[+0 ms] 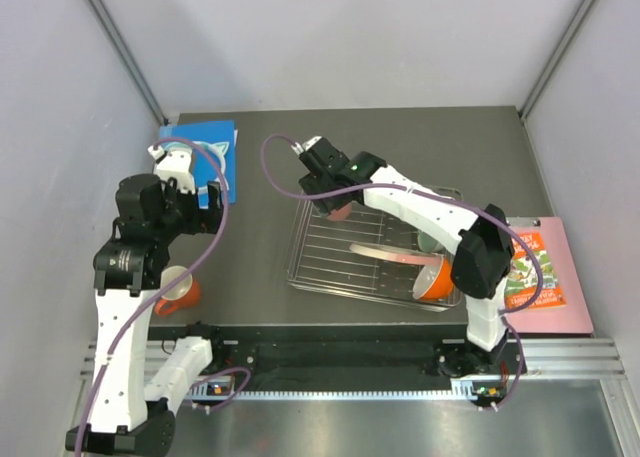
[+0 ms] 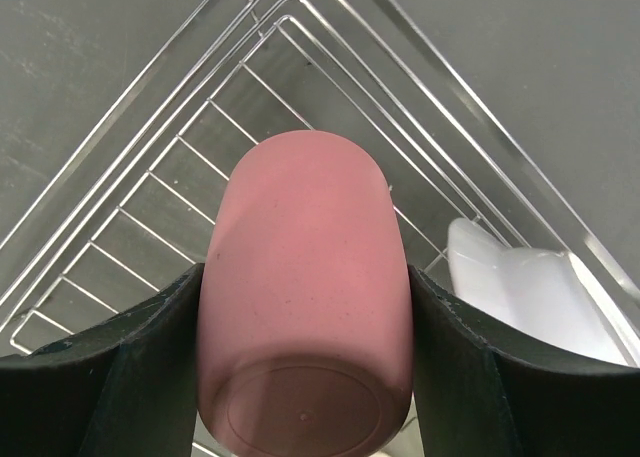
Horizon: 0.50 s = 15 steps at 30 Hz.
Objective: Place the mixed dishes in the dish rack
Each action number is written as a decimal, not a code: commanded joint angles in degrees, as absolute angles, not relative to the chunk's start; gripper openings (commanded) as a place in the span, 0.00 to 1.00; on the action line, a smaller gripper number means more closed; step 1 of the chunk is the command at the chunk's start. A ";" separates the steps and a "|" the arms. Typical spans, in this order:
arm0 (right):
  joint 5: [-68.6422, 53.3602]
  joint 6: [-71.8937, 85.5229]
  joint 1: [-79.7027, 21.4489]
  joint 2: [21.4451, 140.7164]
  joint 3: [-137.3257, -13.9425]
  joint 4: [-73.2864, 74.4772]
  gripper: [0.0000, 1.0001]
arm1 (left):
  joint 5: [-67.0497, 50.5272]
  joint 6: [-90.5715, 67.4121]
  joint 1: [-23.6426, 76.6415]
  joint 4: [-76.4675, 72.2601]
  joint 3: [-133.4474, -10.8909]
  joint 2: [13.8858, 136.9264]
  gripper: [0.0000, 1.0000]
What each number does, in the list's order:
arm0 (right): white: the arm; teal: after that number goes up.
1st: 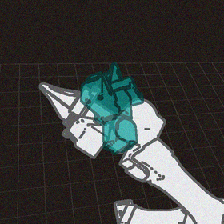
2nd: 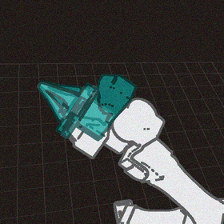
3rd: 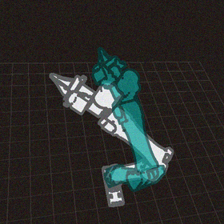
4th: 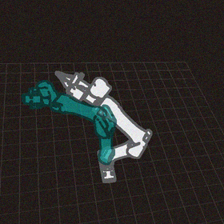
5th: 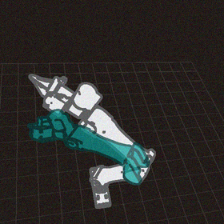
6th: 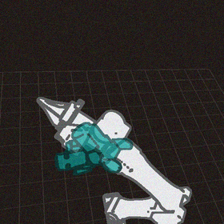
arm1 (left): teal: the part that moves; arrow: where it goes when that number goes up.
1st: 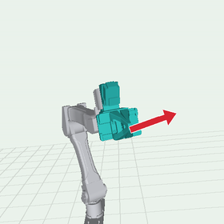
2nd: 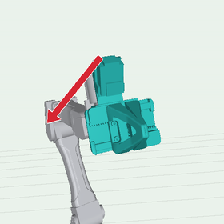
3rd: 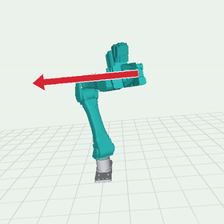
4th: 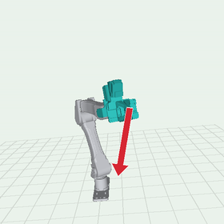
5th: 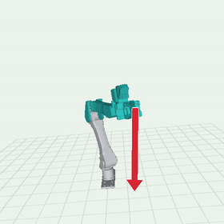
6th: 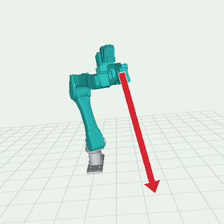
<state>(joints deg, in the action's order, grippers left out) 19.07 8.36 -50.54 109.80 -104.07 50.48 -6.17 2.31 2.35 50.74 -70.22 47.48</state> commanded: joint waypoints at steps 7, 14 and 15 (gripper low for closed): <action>18.72 6.33 -51.59 115.57 -107.75 45.53 0.00 | 5.44 8.96 2.11 49.57 -61.79 45.18 0.99; 18.19 5.98 -51.50 118.38 -107.49 43.42 0.00 | 8.87 12.12 2.02 49.48 -59.94 44.82 0.99; 18.11 5.89 -51.50 118.65 -107.49 43.16 0.00 | 9.31 12.56 2.02 49.66 -60.03 45.00 0.99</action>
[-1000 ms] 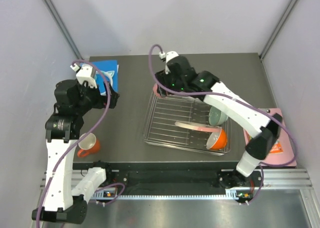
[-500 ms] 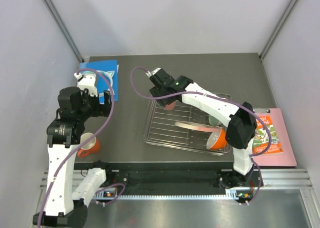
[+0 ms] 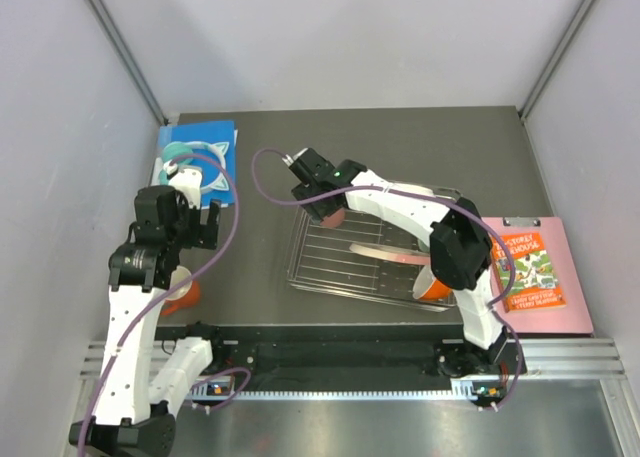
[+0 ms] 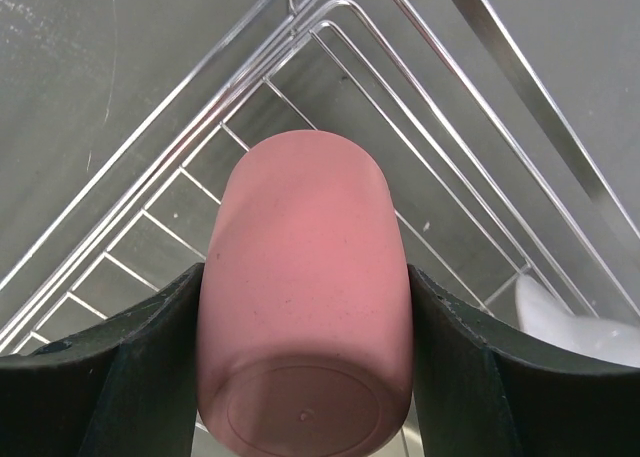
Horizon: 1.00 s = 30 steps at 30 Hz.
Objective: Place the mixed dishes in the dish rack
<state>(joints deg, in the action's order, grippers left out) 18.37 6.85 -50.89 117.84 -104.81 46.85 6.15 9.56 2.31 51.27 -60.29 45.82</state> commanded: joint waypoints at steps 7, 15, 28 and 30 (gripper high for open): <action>17.75 5.36 -51.15 120.06 -107.40 42.01 0.00 | 11.86 16.26 2.02 49.13 -58.71 44.03 0.99; 16.70 3.96 -50.89 119.62 -106.70 41.22 0.48 | 15.29 20.65 2.02 48.34 -56.78 41.58 0.99; 18.98 2.29 -50.89 118.57 -105.38 39.73 1.00 | 22.32 34.72 2.02 46.84 -47.99 36.83 0.99; 19.25 2.11 -50.98 118.30 -105.21 39.64 1.00 | 22.41 34.81 2.02 47.02 -47.99 36.83 0.99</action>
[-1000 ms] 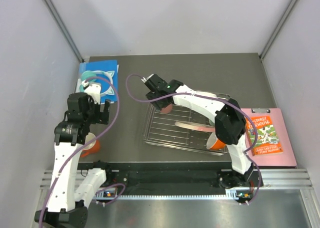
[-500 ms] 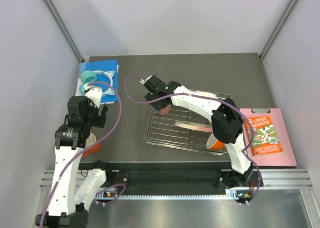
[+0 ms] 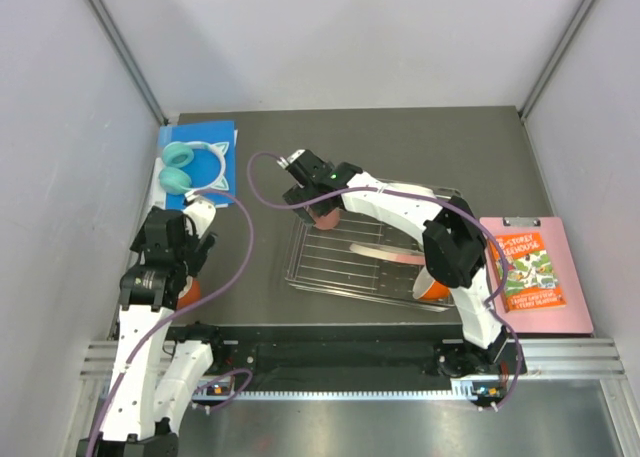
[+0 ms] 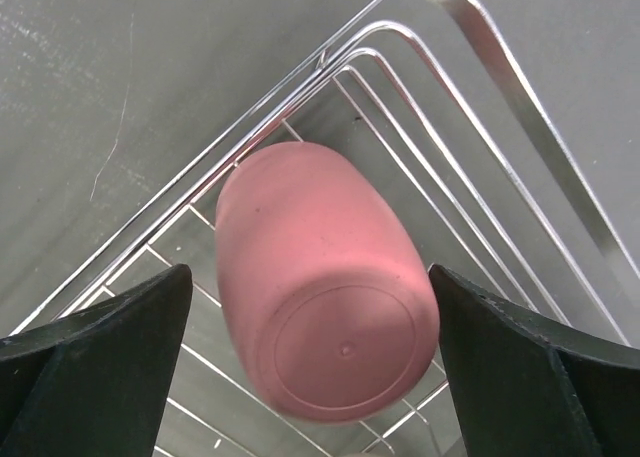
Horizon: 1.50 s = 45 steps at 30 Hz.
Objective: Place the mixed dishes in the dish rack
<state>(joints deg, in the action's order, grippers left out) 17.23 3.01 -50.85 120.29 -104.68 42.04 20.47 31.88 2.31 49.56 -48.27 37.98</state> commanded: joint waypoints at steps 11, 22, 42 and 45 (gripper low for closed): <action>25.22 2.55 -52.12 106.38 -104.86 40.43 1.00 | 24.34 37.18 2.02 49.66 -49.57 35.60 0.99; 24.96 2.63 -53.70 97.03 -101.61 38.94 1.00 | 26.46 35.33 1.23 45.10 -41.84 39.54 0.99; 26.28 5.45 -56.78 85.60 -90.88 33.57 1.00 | -5.35 45.88 -26.63 48.68 -48.43 56.86 0.96; 26.72 5.36 -56.87 85.87 -91.67 34.28 1.00 | -5.72 46.14 -26.63 49.66 -47.55 57.74 0.95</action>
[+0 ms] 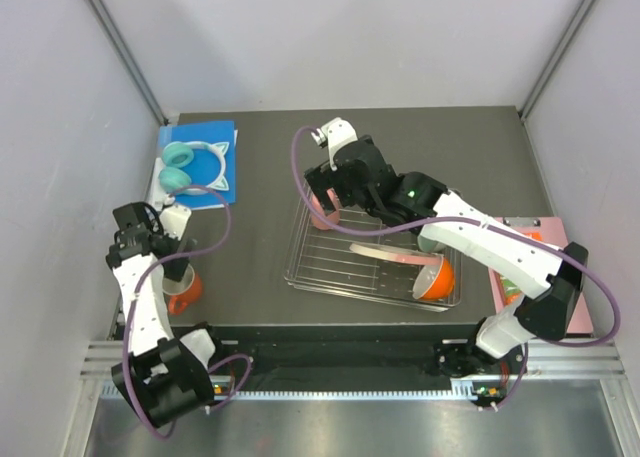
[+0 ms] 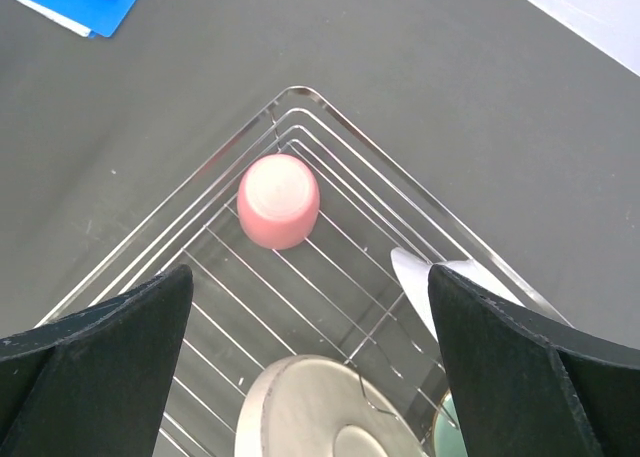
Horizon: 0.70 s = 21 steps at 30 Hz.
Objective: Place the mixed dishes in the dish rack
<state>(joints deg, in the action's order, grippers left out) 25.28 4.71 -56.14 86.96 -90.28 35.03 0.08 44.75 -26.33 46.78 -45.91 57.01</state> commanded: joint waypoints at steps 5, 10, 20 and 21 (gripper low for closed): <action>27.33 5.36 -56.87 85.43 -92.20 34.71 1.00 | -4.04 46.14 -26.72 47.65 -43.78 59.68 0.93; 27.68 5.80 -56.87 84.90 -91.67 35.16 0.99 | -5.97 46.14 -26.63 44.39 -40.87 62.39 0.79; 28.30 7.21 -57.48 83.67 -90.35 35.33 1.00 | -12.38 43.42 -26.72 47.72 -45.43 67.68 0.00; 28.21 7.29 -57.48 83.58 -90.35 35.25 1.00 | -13.26 43.07 -26.63 48.86 -47.44 67.33 0.00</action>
